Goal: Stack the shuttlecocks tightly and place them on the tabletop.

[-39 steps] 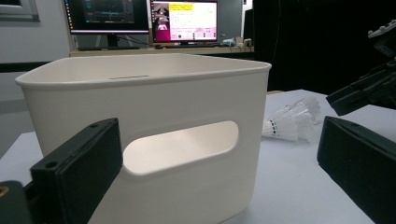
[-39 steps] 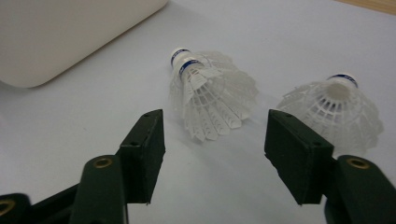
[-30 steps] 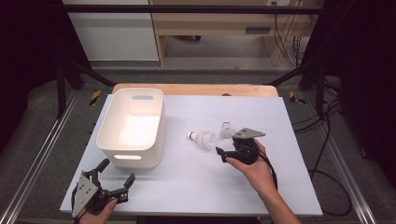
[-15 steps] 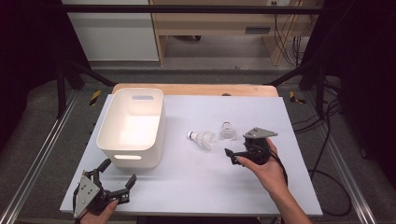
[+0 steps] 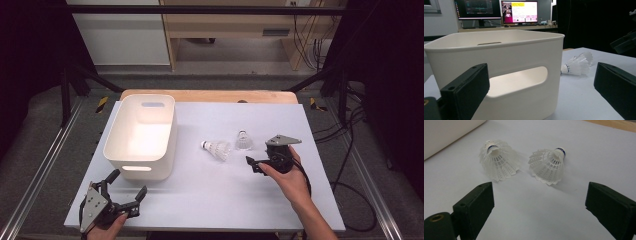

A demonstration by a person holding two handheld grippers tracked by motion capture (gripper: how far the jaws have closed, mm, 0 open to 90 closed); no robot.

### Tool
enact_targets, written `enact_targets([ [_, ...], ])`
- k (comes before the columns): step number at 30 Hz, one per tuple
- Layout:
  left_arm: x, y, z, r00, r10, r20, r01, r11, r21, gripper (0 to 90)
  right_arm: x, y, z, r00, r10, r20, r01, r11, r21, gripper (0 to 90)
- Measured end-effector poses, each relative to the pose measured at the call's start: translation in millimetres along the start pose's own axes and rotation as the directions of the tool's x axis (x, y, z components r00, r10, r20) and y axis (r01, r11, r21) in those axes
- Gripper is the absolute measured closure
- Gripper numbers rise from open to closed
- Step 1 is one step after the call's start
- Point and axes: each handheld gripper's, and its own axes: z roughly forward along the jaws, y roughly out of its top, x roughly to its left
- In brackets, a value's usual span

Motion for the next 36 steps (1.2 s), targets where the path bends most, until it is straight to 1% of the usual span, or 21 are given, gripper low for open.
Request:
enact_targets([
  [4, 0.7, -0.3, -0.6, 1.0000, -0.002, -0.002, 0.002, 1.0000, 0.001, 0.3, -0.7, -1.0, 4.1, 0.9999, 0.016, 0.002, -0.016, 0.9999, 0.002, 10.8],
  [12, 0.4, -0.2, -1.6, 1.0000, 0.001, 0.001, -0.001, 1.0000, 0.002, 0.3, -0.4, 1.0, 11.4, 0.9995, 0.032, 0.010, -0.032, 0.9993, 0.018, 18.5],
  [15, 0.7, -0.3, -1.4, 1.0000, 0.001, 0.001, -0.001, 1.0000, 0.002, 0.3, -0.2, 2.9, 13.3, 0.9995, 0.031, 0.012, -0.031, 0.9992, 0.027, 19.4],
  [22, -0.8, 0.3, 1.3, 0.9999, 0.007, 0.011, -0.007, 1.0000, 0.002, 0.3, -2.8, 6.0, 22.1, 0.9982, 0.059, 0.013, -0.060, 0.9973, 0.042, 21.4],
  [24, -1.5, 0.6, 2.0, 0.9999, 0.003, 0.011, -0.002, 1.0000, -0.002, 0.3, -3.6, 6.5, 24.9, 0.9975, 0.069, 0.012, -0.070, 0.9963, 0.051, 21.9],
  [26, -2.3, 1.0, 3.7, 0.9998, 0.013, 0.015, -0.013, 0.9999, -0.005, 0.3, -4.0, 7.9, 26.7, 0.9970, 0.076, 0.017, -0.077, 0.9956, 0.053, 22.9],
  [27, -2.1, 1.0, 5.4, 0.9997, 0.019, 0.015, -0.019, 0.9998, -0.001, 0.3, -4.7, 8.8, 27.7, 0.9971, 0.072, 0.022, -0.073, 0.9959, 0.053, 23.6],
  [29, -1.4, 0.2, 7.7, 0.9998, 0.012, 0.013, -0.012, 0.9999, 0.004, 0.3, -5.0, 10.5, 29.6, 0.9967, 0.076, 0.030, -0.077, 0.9953, 0.058, 24.9],
  [33, -2.3, 0.7, 5.1, 0.9997, 0.015, 0.017, -0.015, 0.9999, -0.002, 0.3, -5.1, 11.2, 33.2, 0.9971, 0.060, 0.046, -0.063, 0.9954, 0.071, 29.5],
  [36, -1.1, -0.4, 4.4, 0.9997, 0.016, 0.017, -0.016, 0.9999, 0.003, 0.3, -6.0, 11.5, 36.8, 0.9965, 0.063, 0.054, -0.067, 0.9945, 0.081, 34.5],
])
